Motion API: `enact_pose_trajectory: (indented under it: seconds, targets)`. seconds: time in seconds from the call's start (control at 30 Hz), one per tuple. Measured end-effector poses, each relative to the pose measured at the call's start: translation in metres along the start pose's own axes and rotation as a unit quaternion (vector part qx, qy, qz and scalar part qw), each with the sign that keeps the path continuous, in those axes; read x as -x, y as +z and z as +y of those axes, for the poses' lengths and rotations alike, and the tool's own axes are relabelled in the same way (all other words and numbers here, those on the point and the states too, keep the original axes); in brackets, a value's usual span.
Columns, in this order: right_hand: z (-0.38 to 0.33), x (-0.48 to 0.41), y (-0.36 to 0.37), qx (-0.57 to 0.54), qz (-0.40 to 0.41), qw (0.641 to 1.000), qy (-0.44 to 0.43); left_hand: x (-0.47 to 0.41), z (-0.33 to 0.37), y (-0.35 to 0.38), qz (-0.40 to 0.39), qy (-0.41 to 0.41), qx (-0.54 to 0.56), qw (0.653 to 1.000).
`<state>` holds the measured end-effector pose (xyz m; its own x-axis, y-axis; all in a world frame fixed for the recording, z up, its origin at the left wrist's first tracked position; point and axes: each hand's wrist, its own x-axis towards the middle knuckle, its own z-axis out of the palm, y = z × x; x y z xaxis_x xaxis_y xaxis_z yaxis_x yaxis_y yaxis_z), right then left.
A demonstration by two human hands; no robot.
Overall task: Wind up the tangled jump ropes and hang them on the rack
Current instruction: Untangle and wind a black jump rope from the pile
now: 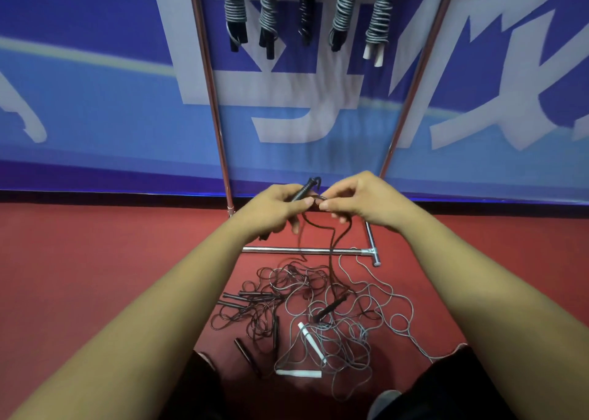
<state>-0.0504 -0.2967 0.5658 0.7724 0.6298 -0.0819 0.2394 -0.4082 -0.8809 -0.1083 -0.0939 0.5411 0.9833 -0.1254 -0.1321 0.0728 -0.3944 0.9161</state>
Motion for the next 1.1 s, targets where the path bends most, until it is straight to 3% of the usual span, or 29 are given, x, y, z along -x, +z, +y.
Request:
enact_pose_trajectory:
  seconds: [0.1, 0.17, 0.3, 0.43, 0.53, 0.63, 0.7, 0.8, 0.93, 1.0, 1.1]
  targets:
    - [-0.002, -0.002, -0.004, 0.034, 0.021, 0.999, -0.014, -0.002, -0.008, 0.001, 0.059, 0.037, 0.031, 0.997]
    - [0.010, -0.003, 0.000, 0.028, 0.003, 1.000, -0.005, -0.006, -0.007, 0.002, 0.119, 0.051, 0.132, 0.983]
    - [0.056, -0.007, 0.015, 0.009, -0.022, 1.000, 0.015, -0.011, -0.002, 0.003, 0.159, 0.072, 0.254, 0.951]
    - [0.112, 0.004, 0.020, 0.097, -0.087, 0.984, 0.123, -0.016, -0.008, -0.015, 0.208, 0.080, 0.381, 0.898]
    - [0.144, 0.020, 0.025, 0.062, -0.074, 0.978, 0.183, -0.021, -0.014, -0.029, 0.224, 0.061, 0.334, 0.913]
    - [0.145, 0.021, 0.026, 0.005, 0.029, 0.989, 0.142, -0.025, -0.023, -0.032, 0.268, -0.012, 0.170, 0.948]
    - [0.127, 0.014, 0.024, -0.009, 0.072, 0.991, 0.111, -0.026, -0.031, -0.031, 0.305, -0.026, 0.099, 0.947]
    - [0.090, 0.001, 0.023, -0.005, 0.086, 0.995, 0.047, -0.026, -0.036, -0.022, 0.258, -0.013, 0.091, 0.962]
    - [0.050, -0.011, 0.024, 0.028, 0.044, 0.999, 0.001, -0.021, -0.026, -0.001, 0.094, 0.008, 0.122, 0.988]
    - [0.035, -0.013, 0.023, 0.043, 0.045, 0.998, -0.012, -0.019, -0.023, 0.002, 0.027, -0.001, 0.067, 0.997]
    - [0.017, -0.012, 0.019, 0.072, 0.050, 0.996, -0.028, -0.015, -0.021, -0.001, 0.012, 0.012, 0.021, 1.000]
